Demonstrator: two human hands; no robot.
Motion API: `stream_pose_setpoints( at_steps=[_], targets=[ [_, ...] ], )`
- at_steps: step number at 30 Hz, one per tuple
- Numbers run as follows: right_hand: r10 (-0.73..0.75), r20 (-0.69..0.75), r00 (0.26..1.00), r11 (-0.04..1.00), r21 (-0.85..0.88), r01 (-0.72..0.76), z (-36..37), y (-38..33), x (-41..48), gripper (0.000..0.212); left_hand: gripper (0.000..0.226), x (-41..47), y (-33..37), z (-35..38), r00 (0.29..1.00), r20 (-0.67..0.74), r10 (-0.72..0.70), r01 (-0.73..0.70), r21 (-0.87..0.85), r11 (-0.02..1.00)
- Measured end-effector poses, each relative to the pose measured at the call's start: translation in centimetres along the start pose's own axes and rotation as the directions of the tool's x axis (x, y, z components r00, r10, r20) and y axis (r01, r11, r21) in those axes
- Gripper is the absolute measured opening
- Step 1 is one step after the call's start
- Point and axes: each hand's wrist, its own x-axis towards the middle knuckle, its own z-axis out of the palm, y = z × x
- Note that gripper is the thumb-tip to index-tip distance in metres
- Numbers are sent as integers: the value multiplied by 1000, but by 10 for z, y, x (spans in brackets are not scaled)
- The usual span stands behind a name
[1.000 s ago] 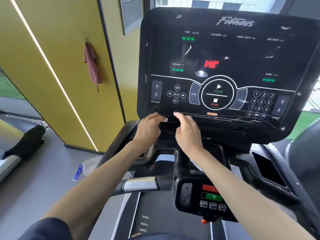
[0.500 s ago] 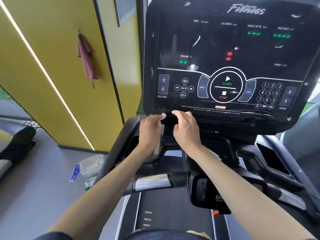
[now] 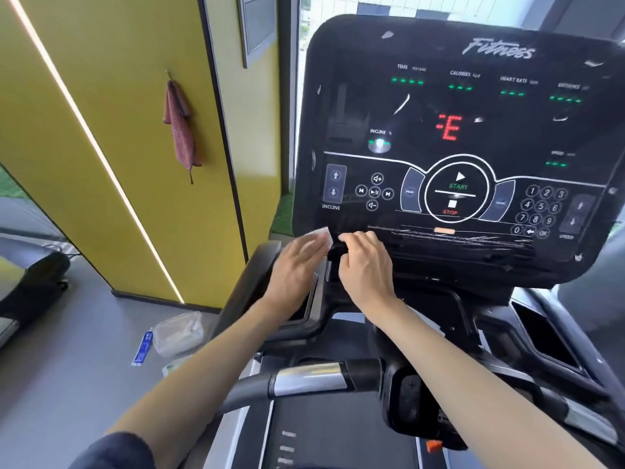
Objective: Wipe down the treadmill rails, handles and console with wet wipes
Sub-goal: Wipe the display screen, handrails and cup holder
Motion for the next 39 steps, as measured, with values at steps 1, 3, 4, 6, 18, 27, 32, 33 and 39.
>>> stream_pose_setpoints(
  at_steps=[1, 3, 4, 6, 18, 27, 32, 33, 39],
  targets=[
    [-5, -6, 1000, 1000, 1, 5, 1, 1, -1, 29, 35, -9, -7, 6, 996, 72, 48, -48, -8, 999],
    [-38, -26, 999, 999, -12, 37, 3, 4, -5, 32, 40, -14, -24, 0, 957, 213, 196, -207, 35, 978],
    [-53, -35, 998, 998, -18, 52, 3, 6, -6, 38, 49, -12, -35, -6, 924, 278, 262, -288, 57, 956],
    [-65, -48, 997, 998, -21, 64, 6, 7, -7, 45, 73, 8, -52, -18, 908, 330, 258, -308, 109, 945],
    [-115, -101, 988, 992, -72, 108, 10, 10, -9, 41, 63, 28, -59, -19, 931, 346, 117, -217, 266, 939],
    [-148, -122, 981, 988, -52, 142, 14, 15, -7, 31, 72, 1, -51, -21, 921, 387, 41, -109, 157, 982],
    [-188, -88, 978, 978, -110, 178, -2, 13, 31, 39, 58, 103, -50, -41, 969, 246, -6, -28, 133, 991],
    [-195, -74, 978, 974, -131, 185, -7, 13, 42, 44, 57, 107, -51, -40, 974, 224, 2, -31, 128, 991],
    [-235, 4, 972, 953, -195, 231, -26, 26, 85, 54, 59, 47, -47, -29, 963, 271, -16, -16, 117, 993]
  ],
)
